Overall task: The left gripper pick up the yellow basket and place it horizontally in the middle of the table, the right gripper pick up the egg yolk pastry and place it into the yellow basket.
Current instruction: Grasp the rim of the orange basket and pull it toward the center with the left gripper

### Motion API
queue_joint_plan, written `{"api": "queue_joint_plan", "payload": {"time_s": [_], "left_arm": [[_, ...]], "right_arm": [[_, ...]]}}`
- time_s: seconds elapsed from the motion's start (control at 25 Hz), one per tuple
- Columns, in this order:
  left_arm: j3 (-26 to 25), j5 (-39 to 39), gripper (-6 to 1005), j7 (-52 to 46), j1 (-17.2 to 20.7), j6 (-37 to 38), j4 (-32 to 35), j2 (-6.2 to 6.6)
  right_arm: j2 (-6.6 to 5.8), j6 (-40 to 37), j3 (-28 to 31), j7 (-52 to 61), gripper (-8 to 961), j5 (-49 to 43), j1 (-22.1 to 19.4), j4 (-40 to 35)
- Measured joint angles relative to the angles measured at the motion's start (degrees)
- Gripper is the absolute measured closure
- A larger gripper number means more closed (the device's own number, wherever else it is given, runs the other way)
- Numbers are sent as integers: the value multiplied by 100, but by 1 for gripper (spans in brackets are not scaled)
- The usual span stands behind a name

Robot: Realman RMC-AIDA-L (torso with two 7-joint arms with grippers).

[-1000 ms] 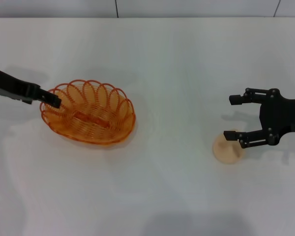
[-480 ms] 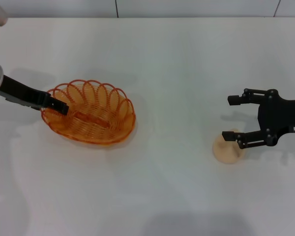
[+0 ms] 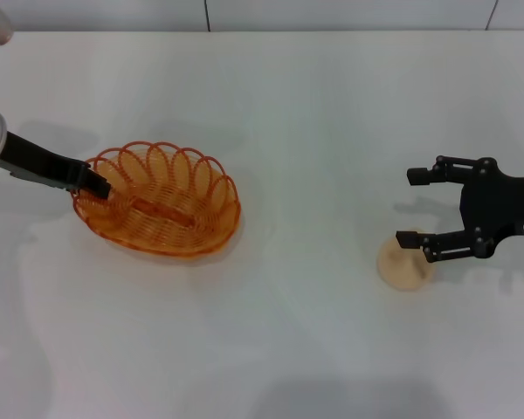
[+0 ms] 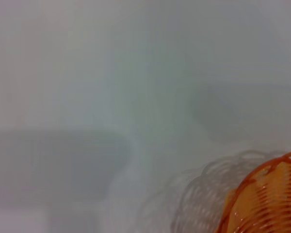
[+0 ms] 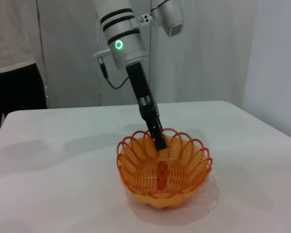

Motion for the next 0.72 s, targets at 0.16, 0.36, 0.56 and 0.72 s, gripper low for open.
{"api": "queue_joint_plan", "payload": {"time_s": [0.16, 0.36, 0.56, 0.72], "left_arm": [[0, 3, 488, 13, -1, -1, 7, -5], [0, -21, 698, 34, -3, -2, 32, -10], [-1, -189, 854, -28, 16, 110, 208, -50], [-3, -423, 890, -246, 109, 417, 623, -183]], "right_arm": [[11, -14, 10, 1, 81, 0, -1, 0], [13, -35, 10, 26, 81, 0, -12, 0], [13, -63, 13, 28, 80, 0, -34, -4], [19, -114, 88, 7, 80, 0, -67, -68]]}}
